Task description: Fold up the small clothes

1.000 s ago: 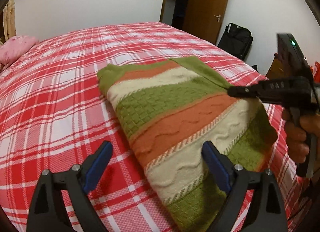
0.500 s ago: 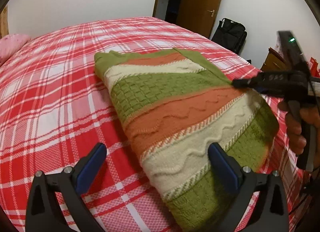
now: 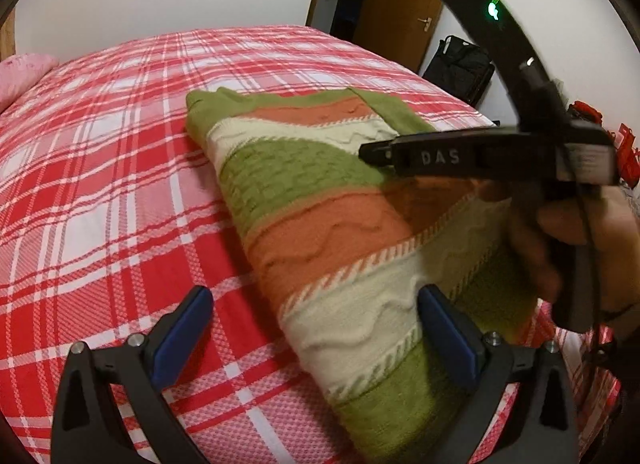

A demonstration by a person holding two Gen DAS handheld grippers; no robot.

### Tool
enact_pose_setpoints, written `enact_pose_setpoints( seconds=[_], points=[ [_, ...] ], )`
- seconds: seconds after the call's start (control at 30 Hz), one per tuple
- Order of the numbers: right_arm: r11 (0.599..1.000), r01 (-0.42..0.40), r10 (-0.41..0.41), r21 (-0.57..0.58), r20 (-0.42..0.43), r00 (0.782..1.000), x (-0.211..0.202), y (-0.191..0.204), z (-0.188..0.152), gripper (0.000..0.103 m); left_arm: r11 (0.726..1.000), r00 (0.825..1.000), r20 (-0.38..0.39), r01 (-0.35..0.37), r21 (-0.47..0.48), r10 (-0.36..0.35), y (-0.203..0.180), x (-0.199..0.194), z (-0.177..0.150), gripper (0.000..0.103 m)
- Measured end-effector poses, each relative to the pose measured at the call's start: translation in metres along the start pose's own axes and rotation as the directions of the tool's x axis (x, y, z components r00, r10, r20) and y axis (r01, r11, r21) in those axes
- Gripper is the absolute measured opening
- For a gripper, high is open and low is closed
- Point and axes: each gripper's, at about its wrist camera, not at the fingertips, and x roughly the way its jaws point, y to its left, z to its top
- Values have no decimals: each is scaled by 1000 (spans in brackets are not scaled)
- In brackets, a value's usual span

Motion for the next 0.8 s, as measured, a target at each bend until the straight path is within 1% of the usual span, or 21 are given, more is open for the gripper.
enact_pose_setpoints(
  seconds=[0.03,0.07,0.1,0.2,0.23,0.3,0.37,0.4,0.43,0.47,0.5,0.53,0.6,0.67,0.73,0.8],
  points=[
    [998,35,-35,44,4,999,0,-13,-1,40,1000,1000,-1,4,-6,-4,1,0,0,103],
    [998,26,-26,64,1,1000,0,-19,-2,40,1000,1000,3,3,-7,-3,1,-2,0,103],
    [996,-10,9,86,4,1000,-3,-28,-4,40,1000,1000,13,-4,-2,4,0,-4,-1,103],
    [998,-26,26,48,5,1000,-16,-27,-10,40,999,999,29,-30,26,30,-7,-12,-4,103],
    [998,-37,36,52,24,999,-27,-28,-15,40,999,999,33,-30,31,29,-9,-15,-6,103],
    [990,-87,79,110,81,994,-51,-39,-33,40,999,999,42,-27,40,25,-13,-21,-11,103],
    [986,-79,63,145,114,991,-67,-45,-51,40,998,999,43,-25,50,23,-18,-24,-15,103],
    [987,-79,63,142,112,992,-67,-45,-55,39,998,999,45,-25,57,22,-20,-25,-16,103],
    [991,-44,31,129,97,995,-68,-44,-65,37,996,998,46,-35,78,31,-24,-24,-18,103],
    [992,-5,-6,124,87,996,-68,-44,-72,29,994,999,36,-44,97,40,-27,-21,-18,103],
    [992,8,-18,126,74,997,-66,-47,-78,28,993,999,26,-44,107,41,-29,-19,-17,103],
    [991,2,-11,137,65,998,-63,-52,-84,28,993,999,19,-41,113,39,-30,-17,-17,103],
    [982,-31,20,187,65,998,-58,-66,-89,28,993,999,2,-38,113,37,-29,-15,-17,103],
    [977,-49,39,205,56,998,-56,-71,-88,28,994,999,10,-43,105,42,-28,-18,-17,103],
    [984,-32,26,178,37,999,-55,-66,-88,28,994,999,5,-50,97,50,-27,-22,-19,103],
    [989,-19,15,147,29,999,-56,-64,-87,28,994,998,30,-50,96,48,-24,-32,-20,103]
  ],
)
